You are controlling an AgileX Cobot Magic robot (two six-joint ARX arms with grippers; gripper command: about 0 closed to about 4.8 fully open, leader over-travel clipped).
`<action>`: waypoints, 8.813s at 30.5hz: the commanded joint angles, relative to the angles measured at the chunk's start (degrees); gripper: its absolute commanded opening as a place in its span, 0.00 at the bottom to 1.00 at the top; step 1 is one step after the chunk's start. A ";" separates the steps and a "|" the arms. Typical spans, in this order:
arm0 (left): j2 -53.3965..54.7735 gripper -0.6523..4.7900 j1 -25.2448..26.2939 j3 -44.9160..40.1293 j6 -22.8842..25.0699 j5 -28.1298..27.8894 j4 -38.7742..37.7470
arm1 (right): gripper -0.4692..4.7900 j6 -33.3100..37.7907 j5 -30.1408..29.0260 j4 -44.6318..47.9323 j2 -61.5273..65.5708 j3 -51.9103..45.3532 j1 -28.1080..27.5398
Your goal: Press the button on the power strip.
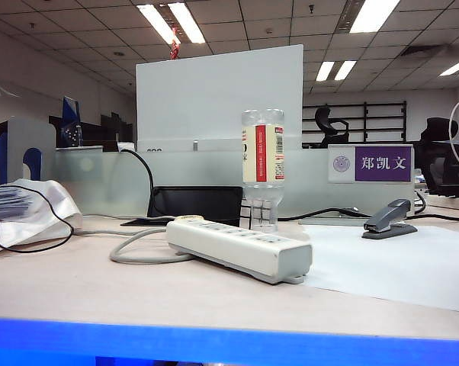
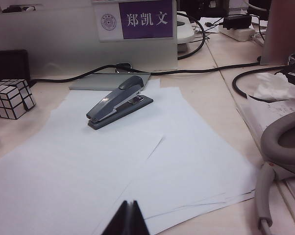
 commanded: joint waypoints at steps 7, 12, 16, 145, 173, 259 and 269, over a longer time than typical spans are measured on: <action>-0.07 0.11 0.02 0.07 -0.07 0.00 0.68 | 0.10 -0.09 0.02 0.92 -0.09 -0.09 0.02; -0.07 0.11 0.02 0.07 -0.04 0.00 0.68 | 0.10 -0.09 0.02 0.94 -0.09 -0.09 0.02; -0.07 0.11 0.02 0.07 -0.07 0.00 0.77 | 0.10 0.26 -0.04 0.94 -0.09 -0.09 0.02; 113.68 0.11 -31.06 91.45 27.30 13.00 -35.50 | 0.10 -4.63 -22.58 -10.82 57.33 43.93 29.97; 117.70 0.11 -32.48 97.20 27.34 15.17 -44.26 | 0.10 -4.68 -22.58 -10.62 57.37 43.93 29.97; 64.08 0.11 -32.06 61.05 19.71 11.50 -28.37 | 0.10 -2.23 -8.39 -6.86 29.66 43.93 29.73; 40.83 0.11 -32.04 45.38 12.35 5.09 -20.87 | 0.10 -1.66 -3.80 -15.89 16.61 42.03 29.75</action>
